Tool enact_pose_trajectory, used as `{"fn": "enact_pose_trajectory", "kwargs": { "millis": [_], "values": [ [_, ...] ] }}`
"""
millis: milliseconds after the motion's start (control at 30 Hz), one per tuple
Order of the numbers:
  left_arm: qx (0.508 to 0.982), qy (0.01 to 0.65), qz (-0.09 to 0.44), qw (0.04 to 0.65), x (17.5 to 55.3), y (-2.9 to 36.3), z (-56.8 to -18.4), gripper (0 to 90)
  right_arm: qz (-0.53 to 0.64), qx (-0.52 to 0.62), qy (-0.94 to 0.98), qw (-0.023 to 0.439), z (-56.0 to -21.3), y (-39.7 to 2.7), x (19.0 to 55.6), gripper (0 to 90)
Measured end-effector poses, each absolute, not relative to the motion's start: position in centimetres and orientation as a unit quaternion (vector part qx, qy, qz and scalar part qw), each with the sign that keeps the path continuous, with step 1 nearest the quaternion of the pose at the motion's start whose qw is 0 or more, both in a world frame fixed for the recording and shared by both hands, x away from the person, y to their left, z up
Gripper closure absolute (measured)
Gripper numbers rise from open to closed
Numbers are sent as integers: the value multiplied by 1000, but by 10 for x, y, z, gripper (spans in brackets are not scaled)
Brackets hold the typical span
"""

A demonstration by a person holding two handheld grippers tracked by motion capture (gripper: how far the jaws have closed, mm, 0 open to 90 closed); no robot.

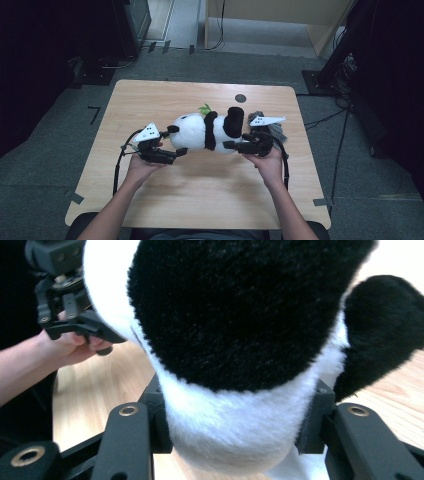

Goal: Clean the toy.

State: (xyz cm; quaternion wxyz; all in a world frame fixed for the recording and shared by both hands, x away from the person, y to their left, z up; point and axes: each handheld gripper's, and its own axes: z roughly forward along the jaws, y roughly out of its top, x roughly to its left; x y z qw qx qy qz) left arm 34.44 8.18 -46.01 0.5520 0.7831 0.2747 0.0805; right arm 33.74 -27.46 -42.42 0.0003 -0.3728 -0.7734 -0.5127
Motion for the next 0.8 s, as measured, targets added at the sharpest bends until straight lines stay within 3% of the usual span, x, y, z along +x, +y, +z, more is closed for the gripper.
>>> {"fn": "enact_pose_trajectory", "kwargs": {
  "millis": [133,333,500,800],
  "values": [
    [780,299,79,545,347,80,-463,126,-504,-371,-780,-2,-425,-264,336,494],
    [773,323,83,539,346,81,-456,343,-501,-376,-779,3,-428,-261,338,475],
    [756,349,75,548,344,84,-451,520,-499,-364,-785,-29,-430,-265,340,297],
    [733,382,40,561,352,103,-443,564,-523,-329,-783,-75,-437,-273,336,267]
  ]
}}
